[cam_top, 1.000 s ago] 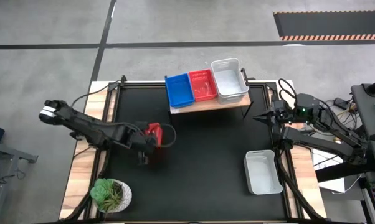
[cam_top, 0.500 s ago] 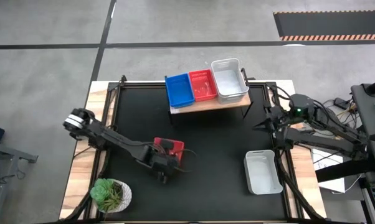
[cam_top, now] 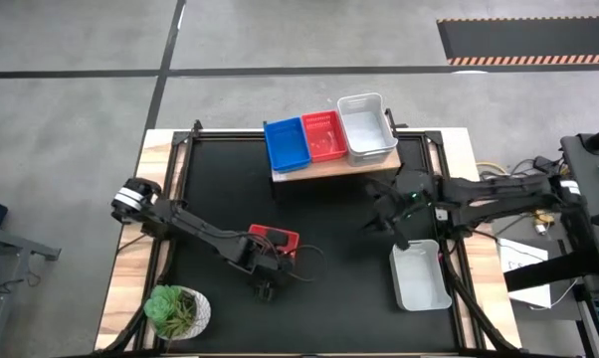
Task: Stack baskets on shelf by color
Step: Stack the red basket on the stacked red basket on the shelf
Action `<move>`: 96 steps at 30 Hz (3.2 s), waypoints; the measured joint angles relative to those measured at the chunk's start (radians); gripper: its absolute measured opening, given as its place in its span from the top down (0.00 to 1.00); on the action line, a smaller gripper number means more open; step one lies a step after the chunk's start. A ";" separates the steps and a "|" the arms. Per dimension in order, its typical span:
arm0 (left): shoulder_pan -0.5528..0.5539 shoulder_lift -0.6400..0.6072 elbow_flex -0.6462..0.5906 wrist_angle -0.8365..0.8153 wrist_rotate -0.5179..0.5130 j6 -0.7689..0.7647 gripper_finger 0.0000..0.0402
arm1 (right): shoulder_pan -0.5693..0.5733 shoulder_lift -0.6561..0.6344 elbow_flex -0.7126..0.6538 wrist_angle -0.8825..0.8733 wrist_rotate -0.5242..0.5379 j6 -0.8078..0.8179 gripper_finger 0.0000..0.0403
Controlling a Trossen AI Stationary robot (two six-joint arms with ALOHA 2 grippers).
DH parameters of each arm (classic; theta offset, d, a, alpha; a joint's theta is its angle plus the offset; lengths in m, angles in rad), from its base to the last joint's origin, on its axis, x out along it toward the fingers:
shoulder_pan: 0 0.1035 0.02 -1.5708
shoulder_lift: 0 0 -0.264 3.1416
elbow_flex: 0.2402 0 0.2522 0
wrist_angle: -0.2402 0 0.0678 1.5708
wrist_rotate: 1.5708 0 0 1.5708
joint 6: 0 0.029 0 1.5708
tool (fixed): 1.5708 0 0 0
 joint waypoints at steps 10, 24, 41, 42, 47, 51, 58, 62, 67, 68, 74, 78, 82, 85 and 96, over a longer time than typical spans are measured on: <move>-0.052 -0.170 0.053 -0.094 -0.042 -0.136 0.71 | 0.148 0.274 0.052 0.197 0.174 -0.164 0.94; -0.090 -0.373 0.028 -0.119 -0.299 -0.125 0.71 | 0.151 0.653 0.382 0.165 0.174 -0.367 0.57; -0.090 -0.403 0.023 -0.127 -0.378 0.007 0.71 | 0.149 1.158 0.930 -0.310 0.173 -0.586 0.58; -0.090 -0.404 0.023 -0.128 -0.378 0.008 0.71 | 0.149 1.177 0.949 -0.325 0.173 -0.592 0.59; -0.091 -0.409 0.023 -0.136 -0.378 0.011 0.71 | 0.149 1.235 0.998 -0.364 0.189 -0.617 0.73; -0.091 -0.411 0.023 -0.149 -0.394 0.018 0.71 | 0.153 1.232 1.003 -0.399 0.189 -0.641 0.94; -0.088 -0.434 0.025 -0.148 -0.459 0.113 0.71 | 0.189 1.106 0.998 -0.635 0.189 -0.602 0.98; -0.081 -0.464 0.025 -0.141 -0.560 0.220 0.71 | 0.214 0.978 0.996 -0.824 0.183 -0.517 0.98; -0.015 -0.491 0.026 -0.034 -0.581 0.351 0.71 | 0.234 0.777 0.995 -0.985 0.189 -0.359 0.98; 0.007 -0.491 0.026 -0.006 -0.575 0.380 0.71 | 0.236 0.733 0.995 -0.991 0.189 -0.324 0.98; 0.202 -0.462 0.026 0.122 -0.392 0.534 0.71 | 0.240 0.494 1.002 -0.951 0.373 -0.198 0.98; 0.351 -0.436 0.026 0.205 -0.314 0.599 0.71 | 0.220 0.394 1.002 -0.925 0.571 -0.204 0.98; 0.490 -0.406 0.026 0.231 -0.147 0.604 0.71 | 0.182 0.352 1.003 -0.916 0.626 -0.207 0.98; 0.556 -0.375 0.026 0.235 0.059 0.573 0.71 | 0.166 0.346 1.002 -0.917 0.629 -0.208 0.98; 0.581 -0.284 0.028 0.251 0.027 0.543 0.71 | 0.162 0.410 0.989 -0.952 0.627 -0.208 0.98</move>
